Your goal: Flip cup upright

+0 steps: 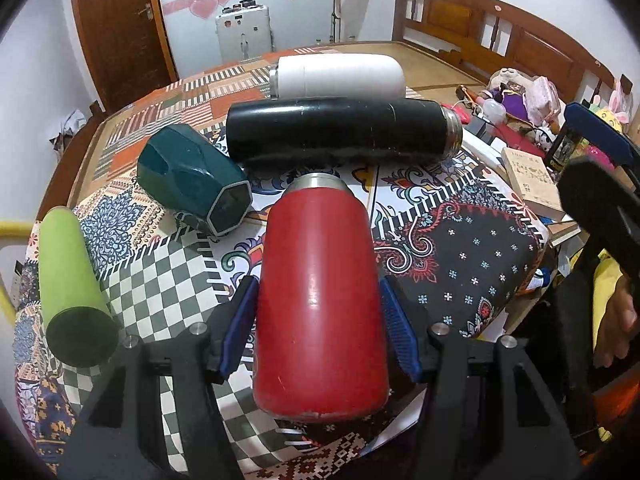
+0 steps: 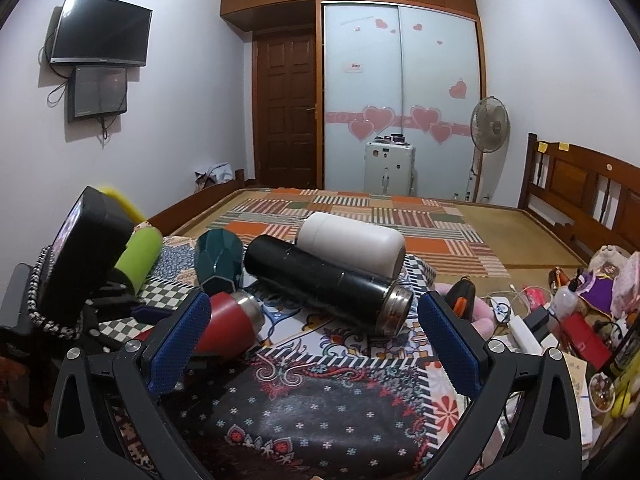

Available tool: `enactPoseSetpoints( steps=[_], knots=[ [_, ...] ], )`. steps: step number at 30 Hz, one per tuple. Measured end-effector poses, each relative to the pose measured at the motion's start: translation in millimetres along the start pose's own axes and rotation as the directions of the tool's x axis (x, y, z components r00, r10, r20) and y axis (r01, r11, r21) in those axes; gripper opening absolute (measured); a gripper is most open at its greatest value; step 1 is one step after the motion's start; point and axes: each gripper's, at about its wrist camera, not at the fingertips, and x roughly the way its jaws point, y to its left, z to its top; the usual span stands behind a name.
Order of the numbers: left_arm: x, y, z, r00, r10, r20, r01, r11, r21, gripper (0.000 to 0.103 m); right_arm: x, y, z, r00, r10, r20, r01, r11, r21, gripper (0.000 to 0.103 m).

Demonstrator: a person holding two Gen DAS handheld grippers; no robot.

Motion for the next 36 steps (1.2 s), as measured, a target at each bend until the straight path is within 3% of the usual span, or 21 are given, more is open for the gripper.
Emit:
enactPoseSetpoints(
  steps=[7, 13, 19, 23, 28, 32, 36],
  knots=[
    [-23, 0, -8, 0.999, 0.007, 0.047, -0.007, 1.0, 0.011, 0.063, 3, 5, 2, 1.0, 0.005, -0.022, -0.005, 1.0, 0.008, 0.103],
    [-59, 18, -27, 0.992, 0.048, 0.119, -0.044, 0.998, -0.038, 0.064, 1, 17, 11, 1.0, 0.017, -0.023, -0.017, 1.0, -0.009, 0.103],
    [-91, 45, -50, 0.964, 0.157, 0.216, -0.137, 0.985, -0.106, 0.072, 12, 40, 19, 0.996, 0.066, -0.052, -0.068, 0.997, -0.029, 0.103],
    [-101, 67, -64, 0.947, 0.201, 0.251, -0.165, 0.974, -0.157, 0.072, 37, 58, 20, 0.987, 0.106, -0.122, -0.108, 0.994, -0.014, 0.103],
    [-103, 82, -77, 0.929, 0.242, 0.279, -0.192, 0.962, -0.194, 0.074, 73, 75, 16, 0.96, 0.147, -0.237, -0.144, 0.989, 0.028, 0.103],
    [-98, 89, -85, 0.915, 0.276, 0.295, -0.223, 0.954, -0.199, 0.074, 100, 87, 13, 0.928, 0.169, -0.33, -0.158, 0.986, 0.06, 0.103],
    [-92, 97, -90, 0.912, 0.28, 0.3, -0.223, 0.951, -0.213, 0.074, 120, 95, 8, 0.89, 0.183, -0.419, -0.162, 0.983, 0.084, 0.101]
  ],
)
